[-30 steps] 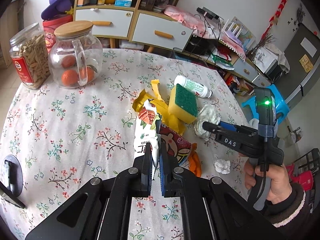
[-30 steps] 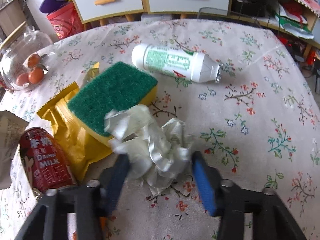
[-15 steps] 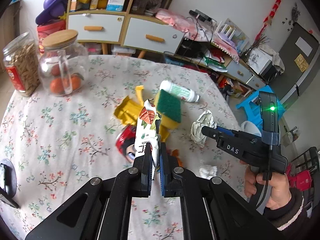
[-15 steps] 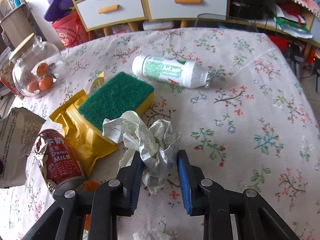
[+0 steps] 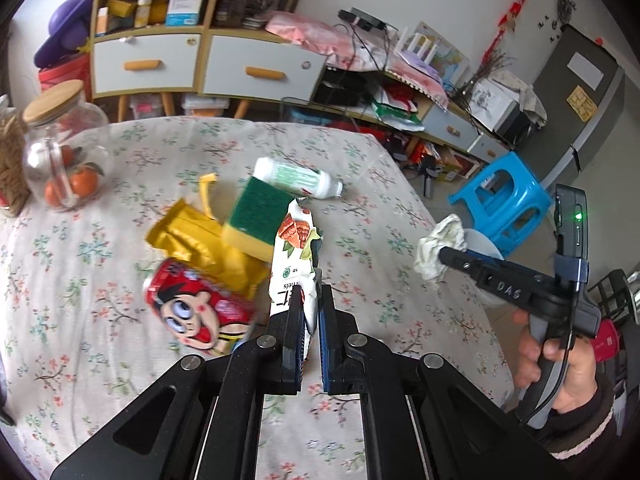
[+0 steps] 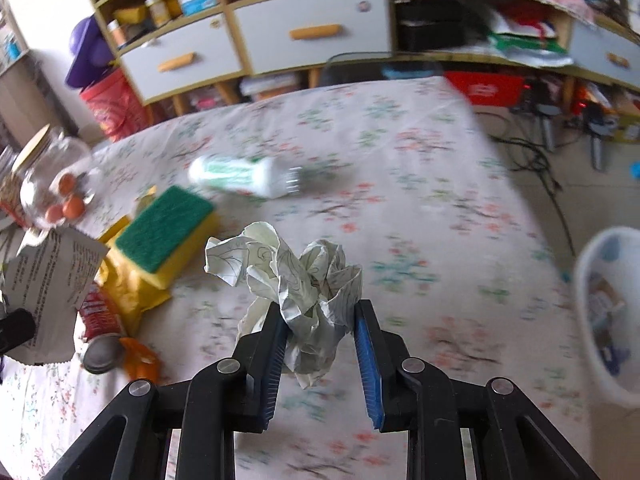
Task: Collect trash
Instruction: 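Carry the crumpled tissue to the wastebasket with the right tool, then drop the tissue with the right tool while the left tool drops the wrapper into the wastebasket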
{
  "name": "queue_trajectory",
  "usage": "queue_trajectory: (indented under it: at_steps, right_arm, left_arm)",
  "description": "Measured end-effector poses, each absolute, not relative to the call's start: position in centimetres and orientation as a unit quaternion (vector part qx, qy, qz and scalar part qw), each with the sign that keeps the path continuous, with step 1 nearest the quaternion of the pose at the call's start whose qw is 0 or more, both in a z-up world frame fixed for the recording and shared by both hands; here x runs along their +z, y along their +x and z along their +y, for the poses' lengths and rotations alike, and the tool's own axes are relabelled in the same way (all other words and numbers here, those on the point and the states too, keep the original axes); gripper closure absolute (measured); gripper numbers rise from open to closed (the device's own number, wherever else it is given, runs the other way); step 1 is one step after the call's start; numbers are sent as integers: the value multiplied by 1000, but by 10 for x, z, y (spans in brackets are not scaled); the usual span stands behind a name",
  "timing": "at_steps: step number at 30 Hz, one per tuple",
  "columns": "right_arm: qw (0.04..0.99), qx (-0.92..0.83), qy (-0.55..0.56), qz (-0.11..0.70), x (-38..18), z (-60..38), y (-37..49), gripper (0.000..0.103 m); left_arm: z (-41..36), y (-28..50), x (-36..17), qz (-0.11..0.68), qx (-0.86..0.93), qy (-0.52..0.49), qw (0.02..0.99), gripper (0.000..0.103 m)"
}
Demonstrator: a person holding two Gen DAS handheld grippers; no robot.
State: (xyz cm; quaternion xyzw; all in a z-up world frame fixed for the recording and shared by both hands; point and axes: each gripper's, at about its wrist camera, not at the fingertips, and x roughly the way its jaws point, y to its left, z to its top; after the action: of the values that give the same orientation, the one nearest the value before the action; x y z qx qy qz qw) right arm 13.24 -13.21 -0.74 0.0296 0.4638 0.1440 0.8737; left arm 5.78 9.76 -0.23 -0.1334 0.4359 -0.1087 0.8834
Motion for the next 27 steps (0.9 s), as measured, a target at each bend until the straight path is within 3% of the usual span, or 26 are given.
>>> queue_trajectory:
  at_steps: [20, 23, 24, 27]
  right_arm:
    - [879, -23, 132, 458, -1, -352, 116, 72]
    - [874, -50, 143, 462, -6, -377, 117, 66]
    - [872, -57, 145, 465, -8, -383, 117, 56]
    - [865, -73, 159, 470, -14, -399, 119, 48]
  left_arm:
    - [-17, 76, -19, 465, -184, -79, 862, 97]
    - [-38, 80, -23, 472, -195, -64, 857, 97]
    - [-43, 82, -25, 474, -198, -63, 856, 97]
    - [-67, 90, -27, 479, -216, -66, 848, 97]
